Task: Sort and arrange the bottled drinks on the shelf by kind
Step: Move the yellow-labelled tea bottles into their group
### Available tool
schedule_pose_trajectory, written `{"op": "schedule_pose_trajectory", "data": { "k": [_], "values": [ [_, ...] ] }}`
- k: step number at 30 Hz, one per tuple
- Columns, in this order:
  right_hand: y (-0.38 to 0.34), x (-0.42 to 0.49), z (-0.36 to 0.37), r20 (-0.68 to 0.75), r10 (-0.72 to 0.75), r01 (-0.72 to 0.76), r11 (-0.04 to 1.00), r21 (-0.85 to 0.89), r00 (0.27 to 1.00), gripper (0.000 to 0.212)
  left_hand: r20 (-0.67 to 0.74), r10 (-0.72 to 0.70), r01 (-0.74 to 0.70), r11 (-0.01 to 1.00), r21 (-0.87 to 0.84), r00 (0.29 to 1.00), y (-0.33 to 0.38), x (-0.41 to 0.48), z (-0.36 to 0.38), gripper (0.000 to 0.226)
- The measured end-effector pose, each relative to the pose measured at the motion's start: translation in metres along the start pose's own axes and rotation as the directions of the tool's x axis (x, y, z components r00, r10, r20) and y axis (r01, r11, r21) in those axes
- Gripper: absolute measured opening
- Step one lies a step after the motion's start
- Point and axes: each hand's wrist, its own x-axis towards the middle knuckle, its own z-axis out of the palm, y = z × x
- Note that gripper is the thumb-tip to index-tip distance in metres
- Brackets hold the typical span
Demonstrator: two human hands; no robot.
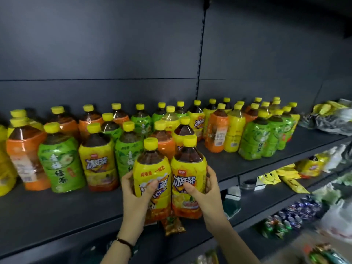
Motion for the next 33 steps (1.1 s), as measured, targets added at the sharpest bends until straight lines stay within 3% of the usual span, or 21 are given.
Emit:
{"op": "schedule_pose_trajectory", "data": {
  "k": [3,5,14,17,20,22,26,30,33],
  "values": [
    [-0.01,0.021,-0.049,-0.003,0.019,-0.019,1.0,-0.003,1.0,0.1,0.005,0.005,-0.004,0.999,-0.037,1.0,-0.007,-0.005,0.055,0.075],
    [-0.014,0.034,-0.075,0.017,0.009,-0.009,1.0,0.0,1.0,0.093,0.0,0.028,-0.028,0.998,-0.05,1.0,-0.013,-0.006,0.084,0.066],
    [-0.017,0.082,-0.144,0.054,0.024,-0.025,1.0,0.018,0.998,0.073,-0.072,0.008,-0.012,0.998,-0.059,0.997,-0.036,0.005,0.167,0.072],
    [-0.025,0.103,-0.158,0.073,-0.006,0.007,1.0,-0.002,0.997,0.087,-0.067,0.051,-0.054,0.998,-0.042,0.996,-0.038,0.015,0.179,0.066],
    [-0.027,0.13,-0.162,0.078,-0.027,0.028,0.999,-0.022,0.997,0.096,-0.07,0.126,-0.124,0.992,0.03,0.989,-0.036,0.027,0.187,0.065],
    [-0.021,0.146,-0.16,0.099,-0.013,0.013,1.0,-0.005,0.995,0.088,-0.109,0.147,-0.141,0.988,0.055,0.983,-0.04,0.032,0.186,0.065],
    [0.001,0.174,-0.149,0.189,0.011,-0.006,1.0,-0.026,0.982,0.085,-0.225,0.177,-0.16,0.983,0.094,0.958,-0.052,0.038,0.176,0.07],
    [0.009,0.202,-0.126,0.333,0.046,-0.018,0.996,-0.086,0.942,0.075,-0.257,0.224,-0.194,0.972,0.136,0.94,-0.054,0.043,0.178,0.078],
    [0.012,0.223,-0.109,0.406,0.061,-0.009,0.992,-0.129,0.912,0.079,-0.267,0.224,-0.192,0.971,0.141,0.937,-0.054,0.05,0.186,0.081]
  ]
}}
